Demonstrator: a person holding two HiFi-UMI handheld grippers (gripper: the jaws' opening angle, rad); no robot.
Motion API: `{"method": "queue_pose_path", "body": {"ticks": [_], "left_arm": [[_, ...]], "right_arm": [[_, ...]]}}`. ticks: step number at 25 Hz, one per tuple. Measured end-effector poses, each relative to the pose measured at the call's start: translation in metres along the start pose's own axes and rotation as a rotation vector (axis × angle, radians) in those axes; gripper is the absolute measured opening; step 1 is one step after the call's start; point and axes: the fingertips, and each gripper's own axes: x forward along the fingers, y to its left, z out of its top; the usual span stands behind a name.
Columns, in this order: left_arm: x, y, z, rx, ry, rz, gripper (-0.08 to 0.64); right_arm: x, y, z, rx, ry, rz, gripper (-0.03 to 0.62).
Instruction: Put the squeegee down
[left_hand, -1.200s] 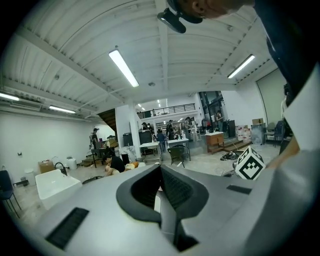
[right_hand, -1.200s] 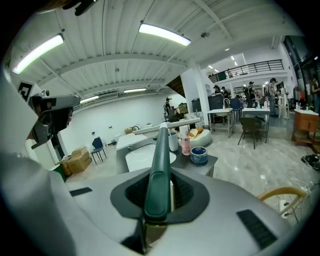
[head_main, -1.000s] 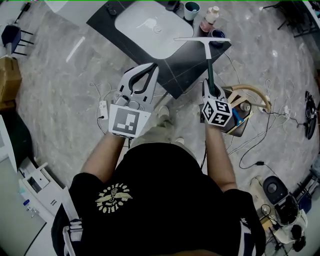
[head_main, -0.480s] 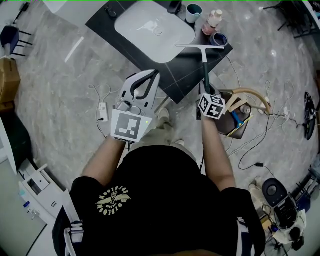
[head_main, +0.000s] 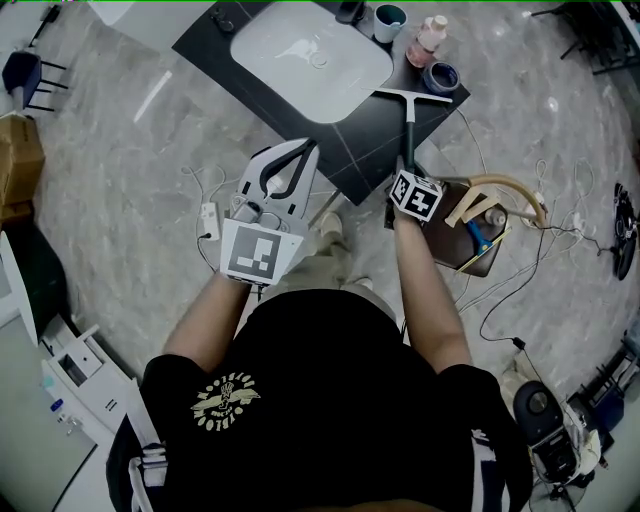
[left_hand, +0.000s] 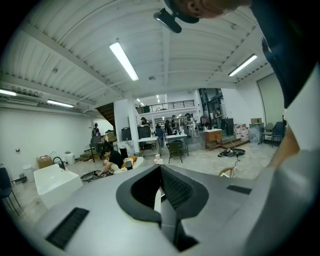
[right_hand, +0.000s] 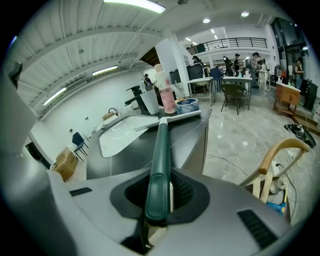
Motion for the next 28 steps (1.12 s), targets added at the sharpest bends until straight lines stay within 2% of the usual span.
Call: {"method": "queue_pose_path", "body": {"ticks": [3,5,8,10,16,19,23,24,26,28], "left_arm": [[-0.005,-0.004,0.0,0.0,0.005,0.002,0.023],[-0.008,-0.008,0.002,0.003,0.003,0.002,0.023],[-0.013,-0.014,0.003,-0.001,0.011,0.006,0.023],[-0.02,-0.019,0.003,-0.011,0.021,0.012,0.023],[-0.043,-0.035,0.011,-0.014,0.006,0.031,0.023],[-0.056,-0.046,0.014,-0.018,0.003,0.047,0.023],[-0.076,-0.059,0.022,-0.02,-0.017,0.078,0.023],[-0.082,-0.062,0.024,-0.02,-0.027,0.089,0.023],[-0.092,-0.068,0.03,-0.018,-0.042,0.104,0.023],[-0.1,-0.076,0.036,-0.005,-0.052,0.105,0.023]], "right_arm": [[0.005,0.017,-0.012,-0.001,0.063,0.027,0.069],[0.007,0.034,-0.02,-0.015,0.108,0.093,0.086],[0.003,0.063,-0.032,-0.048,0.158,0.231,0.255],[-0.005,0.072,-0.037,-0.106,0.167,0.271,0.267],[-0.038,0.073,-0.039,-0.239,0.128,0.281,0.272],[-0.068,0.068,-0.025,-0.323,0.039,0.254,0.272],[-0.127,0.063,0.011,-0.377,-0.161,0.234,0.268],[-0.145,0.063,0.019,-0.396,-0.21,0.232,0.241],[-0.181,0.066,0.034,-0.441,-0.307,0.234,0.132],[-0.218,0.07,0.048,-0.463,-0.393,0.255,0.066]]}}
